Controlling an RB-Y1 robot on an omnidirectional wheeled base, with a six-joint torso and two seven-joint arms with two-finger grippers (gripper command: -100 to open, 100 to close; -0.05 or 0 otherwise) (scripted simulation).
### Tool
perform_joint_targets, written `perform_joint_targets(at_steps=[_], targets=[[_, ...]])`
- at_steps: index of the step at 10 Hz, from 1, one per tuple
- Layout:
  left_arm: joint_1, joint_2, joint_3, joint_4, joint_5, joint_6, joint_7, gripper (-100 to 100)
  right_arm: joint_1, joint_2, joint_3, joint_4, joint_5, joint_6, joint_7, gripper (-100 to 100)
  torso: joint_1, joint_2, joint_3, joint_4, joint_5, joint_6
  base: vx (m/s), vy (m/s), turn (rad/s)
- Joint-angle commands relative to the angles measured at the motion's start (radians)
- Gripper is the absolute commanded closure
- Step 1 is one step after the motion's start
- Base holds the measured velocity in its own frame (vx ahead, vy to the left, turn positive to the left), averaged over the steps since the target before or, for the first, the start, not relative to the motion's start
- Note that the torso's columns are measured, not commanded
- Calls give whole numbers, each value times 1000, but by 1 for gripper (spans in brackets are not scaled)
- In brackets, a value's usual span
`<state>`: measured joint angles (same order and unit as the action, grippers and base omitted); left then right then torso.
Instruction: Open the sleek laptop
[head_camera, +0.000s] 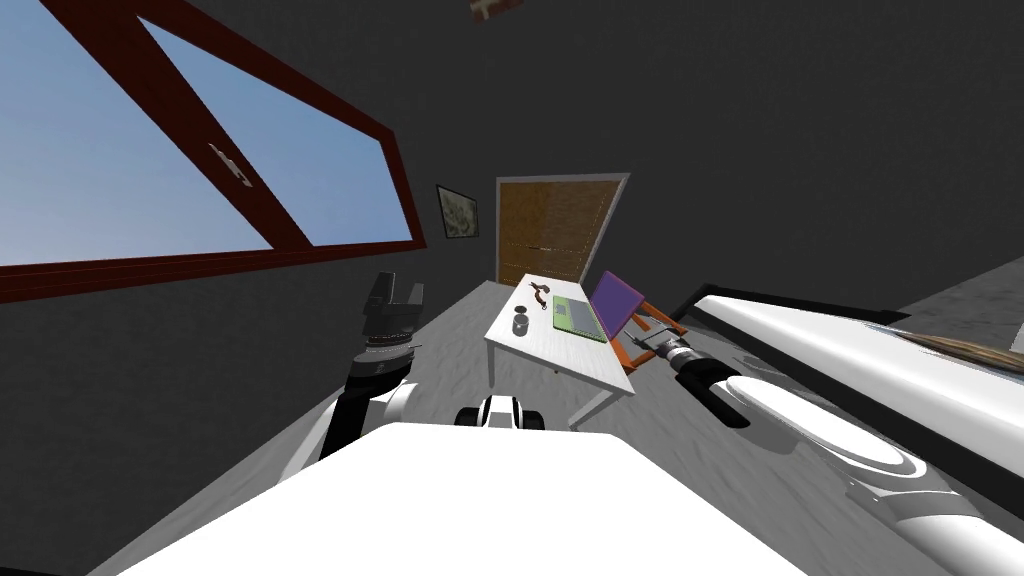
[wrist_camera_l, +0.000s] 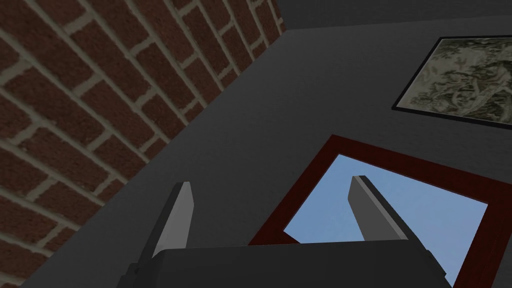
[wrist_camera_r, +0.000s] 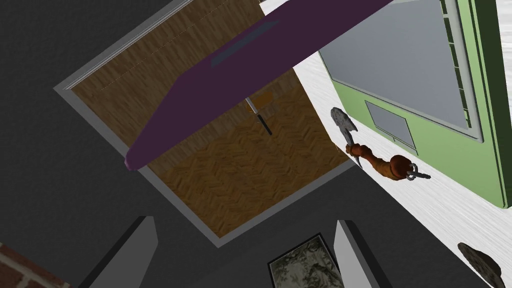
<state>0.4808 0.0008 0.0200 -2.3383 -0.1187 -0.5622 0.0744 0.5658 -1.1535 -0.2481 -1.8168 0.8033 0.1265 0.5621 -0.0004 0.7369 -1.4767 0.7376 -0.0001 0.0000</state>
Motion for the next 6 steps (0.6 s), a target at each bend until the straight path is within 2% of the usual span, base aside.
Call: perform_joint_targets(at_steps=[1,2,3,5,6], targets=[[0,0,0,0,0,0,0,0,-43,61,26,12,24,-11,39,-100,0,1,0,0,0,0,-21,2,-39],[0,0,0,0,0,0,0,0,-71,95,44,18,39,-17,65,-100,0,1,1,0,0,0,-18,-1,-66],[0,0,0,0,0,0,0,0,-71,100,44,18,39,-17,65,-100,0,1,1,0,0,0,-14,-1,-33],[0,0,0,0,0,0,0,0,-127,171,76,34,66,-30,117,-100,0,1,1,0,0,0,-19,-8,-74],[0,0,0,0,0,0,0,0,-127,180,76,34,66,-30,117,-100,0,1,1,0,0,0,-17,-7,-46]])
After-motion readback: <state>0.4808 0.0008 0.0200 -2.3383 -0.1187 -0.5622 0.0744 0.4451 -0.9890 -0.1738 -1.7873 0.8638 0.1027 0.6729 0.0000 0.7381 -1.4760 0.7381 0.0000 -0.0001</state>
